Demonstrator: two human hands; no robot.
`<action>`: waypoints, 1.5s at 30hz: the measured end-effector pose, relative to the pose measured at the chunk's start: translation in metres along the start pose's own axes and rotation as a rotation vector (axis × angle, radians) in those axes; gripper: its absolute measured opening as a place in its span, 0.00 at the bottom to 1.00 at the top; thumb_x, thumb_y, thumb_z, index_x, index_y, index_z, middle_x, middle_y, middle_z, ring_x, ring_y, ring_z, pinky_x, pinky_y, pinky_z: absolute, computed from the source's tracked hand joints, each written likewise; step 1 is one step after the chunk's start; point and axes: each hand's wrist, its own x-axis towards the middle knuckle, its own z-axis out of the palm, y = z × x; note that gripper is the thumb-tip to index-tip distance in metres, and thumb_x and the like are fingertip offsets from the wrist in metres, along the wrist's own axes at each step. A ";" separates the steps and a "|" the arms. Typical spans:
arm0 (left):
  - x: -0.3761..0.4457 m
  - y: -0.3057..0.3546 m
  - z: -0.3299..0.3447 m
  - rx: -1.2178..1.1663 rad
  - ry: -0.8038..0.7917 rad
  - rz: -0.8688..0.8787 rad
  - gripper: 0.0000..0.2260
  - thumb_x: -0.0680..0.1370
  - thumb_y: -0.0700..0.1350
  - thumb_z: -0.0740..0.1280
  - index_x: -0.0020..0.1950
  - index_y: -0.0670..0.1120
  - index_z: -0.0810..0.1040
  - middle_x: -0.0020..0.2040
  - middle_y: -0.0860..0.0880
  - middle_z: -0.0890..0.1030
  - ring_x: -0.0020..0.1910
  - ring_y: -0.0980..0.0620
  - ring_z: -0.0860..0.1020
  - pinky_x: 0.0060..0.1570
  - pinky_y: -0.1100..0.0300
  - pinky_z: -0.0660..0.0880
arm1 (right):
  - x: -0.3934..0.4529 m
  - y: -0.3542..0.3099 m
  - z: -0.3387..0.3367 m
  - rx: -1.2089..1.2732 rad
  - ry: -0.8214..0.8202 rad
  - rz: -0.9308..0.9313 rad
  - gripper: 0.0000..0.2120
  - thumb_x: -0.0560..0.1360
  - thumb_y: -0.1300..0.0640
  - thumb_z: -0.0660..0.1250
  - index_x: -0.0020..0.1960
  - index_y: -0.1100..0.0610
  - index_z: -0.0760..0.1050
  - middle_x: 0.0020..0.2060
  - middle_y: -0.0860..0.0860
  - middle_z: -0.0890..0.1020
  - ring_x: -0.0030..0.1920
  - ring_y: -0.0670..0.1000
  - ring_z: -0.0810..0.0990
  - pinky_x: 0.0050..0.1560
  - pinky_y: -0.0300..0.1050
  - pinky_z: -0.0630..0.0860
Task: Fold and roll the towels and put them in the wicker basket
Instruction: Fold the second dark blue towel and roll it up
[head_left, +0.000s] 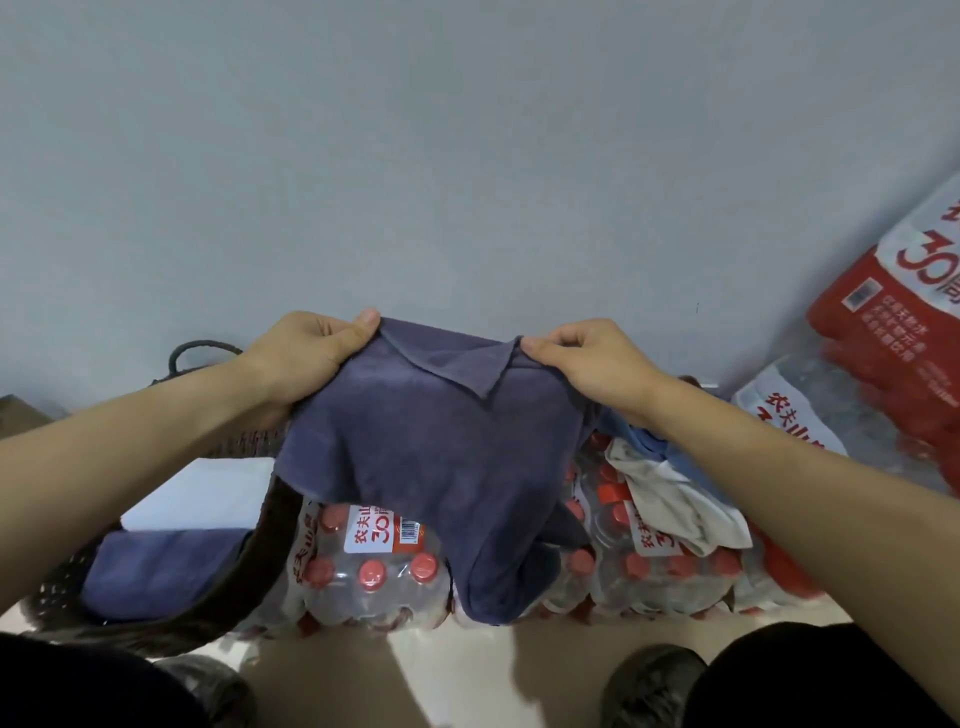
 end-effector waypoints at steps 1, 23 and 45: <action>0.001 0.001 -0.001 0.018 0.034 0.006 0.30 0.75 0.62 0.67 0.45 0.31 0.80 0.40 0.39 0.83 0.37 0.48 0.77 0.43 0.53 0.76 | 0.002 0.005 0.000 0.003 -0.015 0.022 0.18 0.75 0.45 0.71 0.43 0.61 0.83 0.40 0.53 0.86 0.39 0.48 0.82 0.42 0.45 0.78; 0.005 -0.017 -0.027 0.789 -0.024 0.021 0.07 0.77 0.51 0.69 0.43 0.50 0.82 0.41 0.52 0.83 0.45 0.49 0.80 0.45 0.58 0.69 | -0.018 0.103 0.063 -0.947 -0.605 0.184 0.32 0.68 0.39 0.75 0.63 0.58 0.73 0.56 0.54 0.80 0.55 0.56 0.79 0.52 0.44 0.74; -0.022 0.001 -0.006 0.928 -0.414 -0.021 0.24 0.72 0.55 0.74 0.65 0.53 0.73 0.51 0.58 0.83 0.50 0.56 0.82 0.50 0.60 0.76 | -0.013 -0.028 0.012 0.062 -0.318 -0.118 0.04 0.80 0.59 0.66 0.48 0.58 0.78 0.43 0.57 0.84 0.44 0.49 0.82 0.46 0.49 0.79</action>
